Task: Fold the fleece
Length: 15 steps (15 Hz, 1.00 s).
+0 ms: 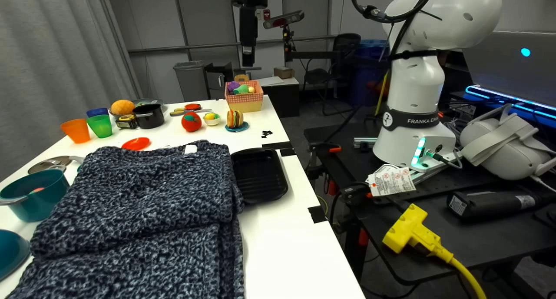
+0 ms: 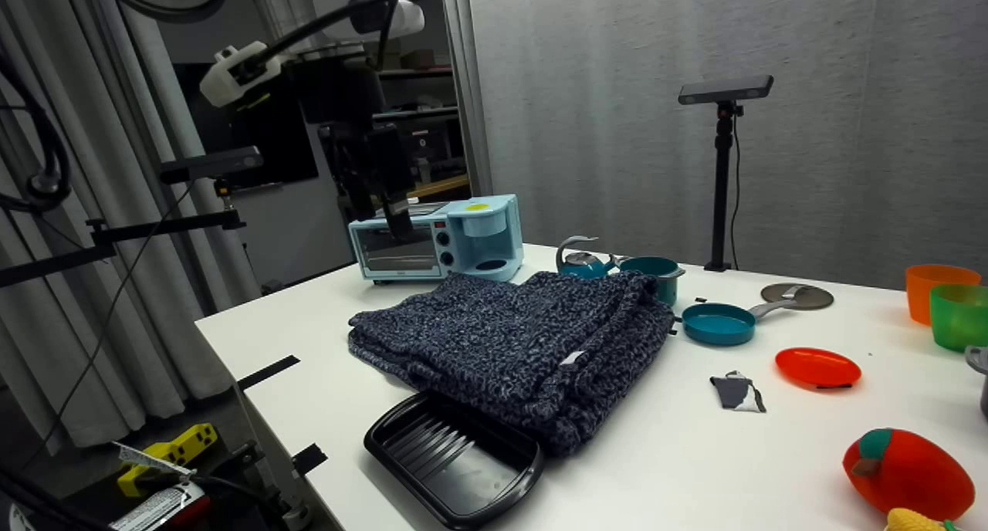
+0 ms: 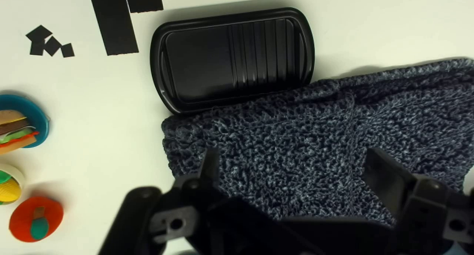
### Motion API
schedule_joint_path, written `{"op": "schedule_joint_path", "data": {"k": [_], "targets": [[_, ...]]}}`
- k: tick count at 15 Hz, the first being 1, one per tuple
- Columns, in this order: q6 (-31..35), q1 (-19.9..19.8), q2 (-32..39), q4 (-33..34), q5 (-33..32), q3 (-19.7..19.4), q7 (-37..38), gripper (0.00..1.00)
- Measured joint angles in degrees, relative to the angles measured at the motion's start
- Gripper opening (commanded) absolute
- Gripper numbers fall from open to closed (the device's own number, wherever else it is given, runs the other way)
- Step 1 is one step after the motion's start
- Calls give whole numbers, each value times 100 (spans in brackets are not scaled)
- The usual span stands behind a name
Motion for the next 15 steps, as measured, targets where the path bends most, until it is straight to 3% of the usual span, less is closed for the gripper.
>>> {"op": "schedule_joint_path", "data": {"k": [8,13,15], "targets": [[-220,2,55,11,-27,24,-467,100],[-68,734,851,329,421,790,-154,100],[-67,702,895,328,420,793,-141,100]]}}
